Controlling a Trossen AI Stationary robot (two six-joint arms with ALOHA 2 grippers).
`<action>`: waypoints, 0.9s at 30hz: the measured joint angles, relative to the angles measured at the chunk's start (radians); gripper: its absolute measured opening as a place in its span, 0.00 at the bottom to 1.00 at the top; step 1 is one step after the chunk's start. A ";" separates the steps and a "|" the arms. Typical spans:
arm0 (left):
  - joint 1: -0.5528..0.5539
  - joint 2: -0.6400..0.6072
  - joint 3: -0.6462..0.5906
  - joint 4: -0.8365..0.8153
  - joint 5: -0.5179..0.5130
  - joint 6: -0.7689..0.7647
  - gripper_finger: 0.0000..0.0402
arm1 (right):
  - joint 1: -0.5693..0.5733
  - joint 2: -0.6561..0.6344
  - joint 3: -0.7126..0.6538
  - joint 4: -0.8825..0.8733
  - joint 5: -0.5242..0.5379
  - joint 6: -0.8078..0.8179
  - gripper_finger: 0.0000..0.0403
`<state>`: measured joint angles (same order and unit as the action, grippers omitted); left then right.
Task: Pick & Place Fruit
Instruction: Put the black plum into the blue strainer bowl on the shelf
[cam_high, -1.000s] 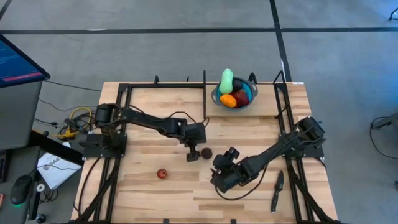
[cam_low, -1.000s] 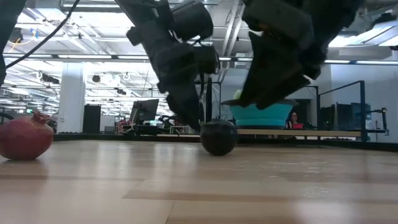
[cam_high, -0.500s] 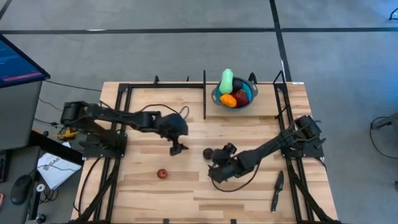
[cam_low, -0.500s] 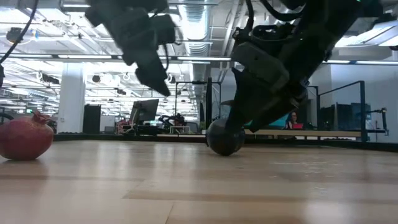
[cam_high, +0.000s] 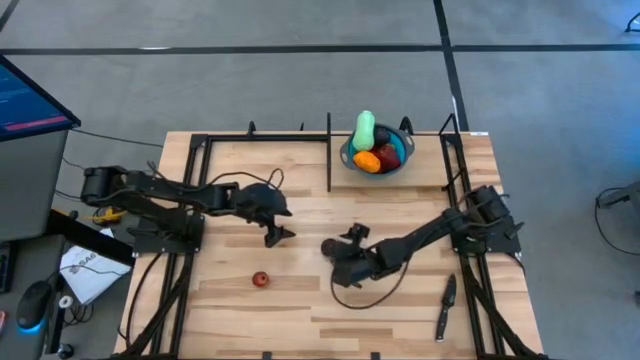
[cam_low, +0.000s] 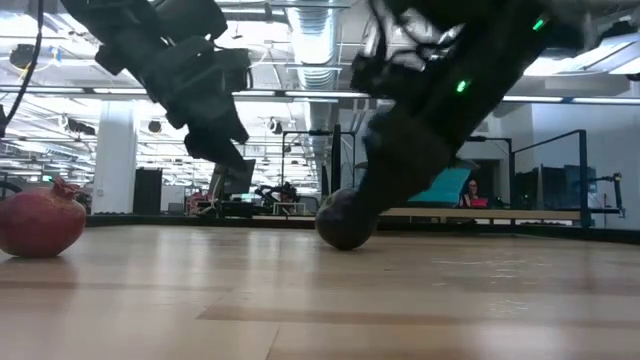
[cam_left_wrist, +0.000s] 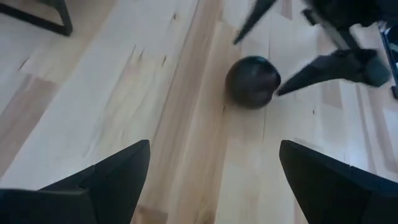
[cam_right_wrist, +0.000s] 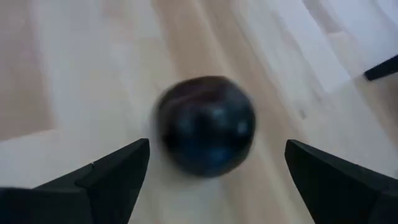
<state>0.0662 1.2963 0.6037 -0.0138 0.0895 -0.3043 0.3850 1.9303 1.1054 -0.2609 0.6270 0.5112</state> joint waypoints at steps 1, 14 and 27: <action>0.000 0.002 0.000 0.001 0.000 0.000 0.87 | -0.009 0.012 -0.001 0.018 0.002 -0.027 0.91; 0.000 0.002 -0.001 0.025 0.001 -0.022 0.87 | -0.091 0.050 0.000 0.186 -0.053 -0.180 0.87; -0.003 0.002 -0.001 0.033 0.001 -0.041 0.87 | -0.114 0.030 -0.002 0.122 -0.161 -0.132 0.70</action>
<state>0.0635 1.2984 0.6029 0.0189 0.0905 -0.3450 0.2710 1.9605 1.1032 -0.1390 0.4664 0.3796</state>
